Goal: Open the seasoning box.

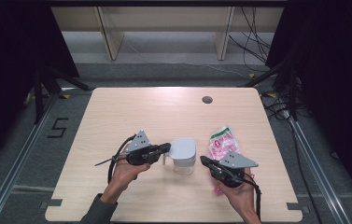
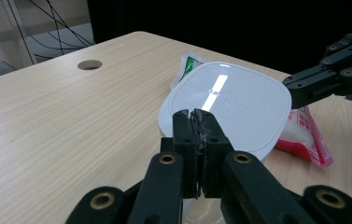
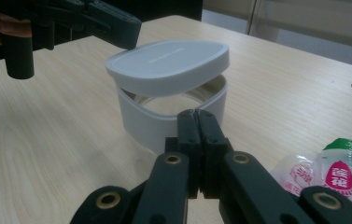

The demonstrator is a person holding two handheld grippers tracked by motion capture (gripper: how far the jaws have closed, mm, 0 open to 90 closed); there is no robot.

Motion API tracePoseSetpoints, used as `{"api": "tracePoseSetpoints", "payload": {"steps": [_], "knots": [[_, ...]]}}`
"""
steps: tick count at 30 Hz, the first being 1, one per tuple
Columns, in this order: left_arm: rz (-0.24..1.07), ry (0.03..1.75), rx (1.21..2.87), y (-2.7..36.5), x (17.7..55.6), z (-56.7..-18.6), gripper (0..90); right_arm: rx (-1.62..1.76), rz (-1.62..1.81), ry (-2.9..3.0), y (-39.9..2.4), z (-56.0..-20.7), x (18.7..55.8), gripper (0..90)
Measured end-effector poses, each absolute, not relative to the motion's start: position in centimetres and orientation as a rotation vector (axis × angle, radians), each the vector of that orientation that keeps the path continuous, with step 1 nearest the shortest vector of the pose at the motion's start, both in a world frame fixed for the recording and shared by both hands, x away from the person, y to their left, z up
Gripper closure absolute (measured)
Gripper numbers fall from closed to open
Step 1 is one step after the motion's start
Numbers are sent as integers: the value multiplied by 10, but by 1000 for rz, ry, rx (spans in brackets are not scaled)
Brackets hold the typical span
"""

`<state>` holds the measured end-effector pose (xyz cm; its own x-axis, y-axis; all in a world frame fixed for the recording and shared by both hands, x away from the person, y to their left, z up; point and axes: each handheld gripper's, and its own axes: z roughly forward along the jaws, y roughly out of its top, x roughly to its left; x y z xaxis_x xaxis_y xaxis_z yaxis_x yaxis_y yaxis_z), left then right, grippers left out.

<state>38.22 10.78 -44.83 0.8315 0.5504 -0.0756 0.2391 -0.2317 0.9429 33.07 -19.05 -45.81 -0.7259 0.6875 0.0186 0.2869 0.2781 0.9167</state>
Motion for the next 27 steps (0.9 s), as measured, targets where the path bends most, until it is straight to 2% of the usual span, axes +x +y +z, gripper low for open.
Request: {"api": "tracePoseSetpoints", "payload": {"steps": [19,24,27], "knots": [[343,583,1836,111,383,-448,869,823,1401,2210,-175,-448,339,900],[363,589,1855,114,381,-447,808,850,1416,2204,-172,-444,338,900],[382,567,1889,116,375,-445,723,837,1418,2199,-170,-442,339,900]]}}
